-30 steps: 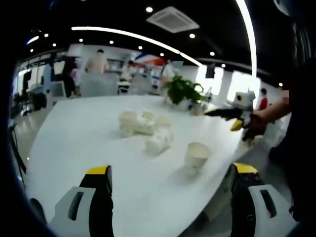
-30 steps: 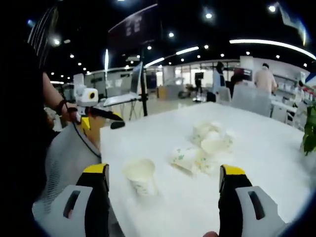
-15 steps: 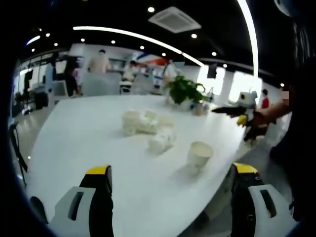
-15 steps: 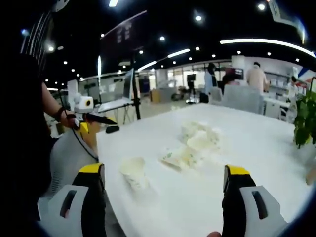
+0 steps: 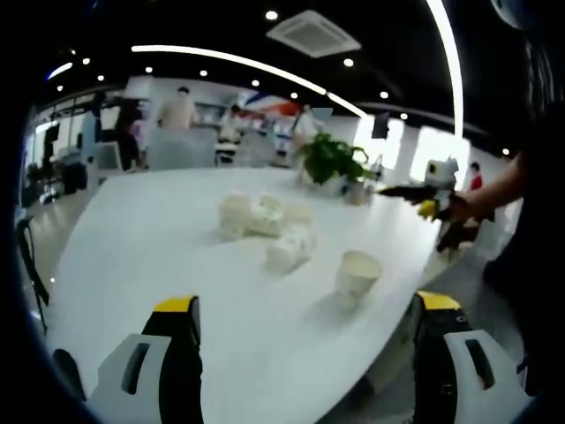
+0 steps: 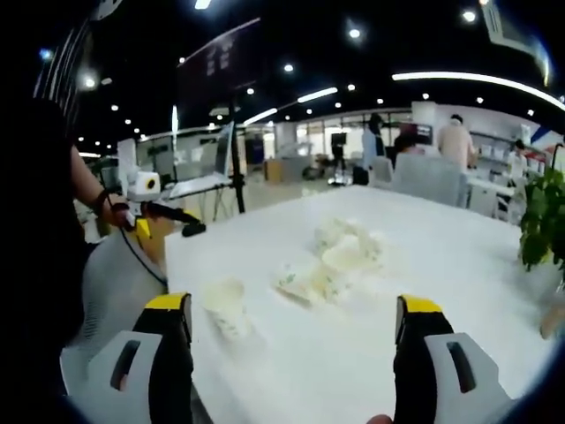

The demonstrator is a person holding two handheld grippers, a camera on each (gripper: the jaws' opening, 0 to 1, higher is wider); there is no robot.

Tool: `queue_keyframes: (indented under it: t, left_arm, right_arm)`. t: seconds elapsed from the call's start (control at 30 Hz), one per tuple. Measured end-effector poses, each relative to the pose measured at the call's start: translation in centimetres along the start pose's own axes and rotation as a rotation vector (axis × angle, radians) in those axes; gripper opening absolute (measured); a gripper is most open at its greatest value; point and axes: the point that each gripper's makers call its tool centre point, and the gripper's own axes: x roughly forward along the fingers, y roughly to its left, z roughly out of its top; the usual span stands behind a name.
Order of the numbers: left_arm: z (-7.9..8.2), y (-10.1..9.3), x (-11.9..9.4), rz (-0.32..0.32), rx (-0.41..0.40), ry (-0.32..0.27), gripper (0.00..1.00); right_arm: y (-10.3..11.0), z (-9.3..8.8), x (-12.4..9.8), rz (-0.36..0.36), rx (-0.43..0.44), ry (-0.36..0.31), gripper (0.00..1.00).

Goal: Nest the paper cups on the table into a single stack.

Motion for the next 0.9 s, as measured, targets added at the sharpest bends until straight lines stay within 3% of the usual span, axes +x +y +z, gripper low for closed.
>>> queue_keyframes:
  t: [0.4, 0.9]
  left_arm:
    - [-0.2, 0.1, -0.2, 0.008, -0.012, 0.006, 0.98]
    - [-0.7, 0.1, -0.1, 0.011, -0.008, 0.022, 0.98]
  right_arm:
    - [-2.8, 1.0, 1.7, -0.005, -0.047, 0.028, 0.9]
    - [-4.0, 2.0, 3.7, 0.048, -0.116, 0.063, 0.87]
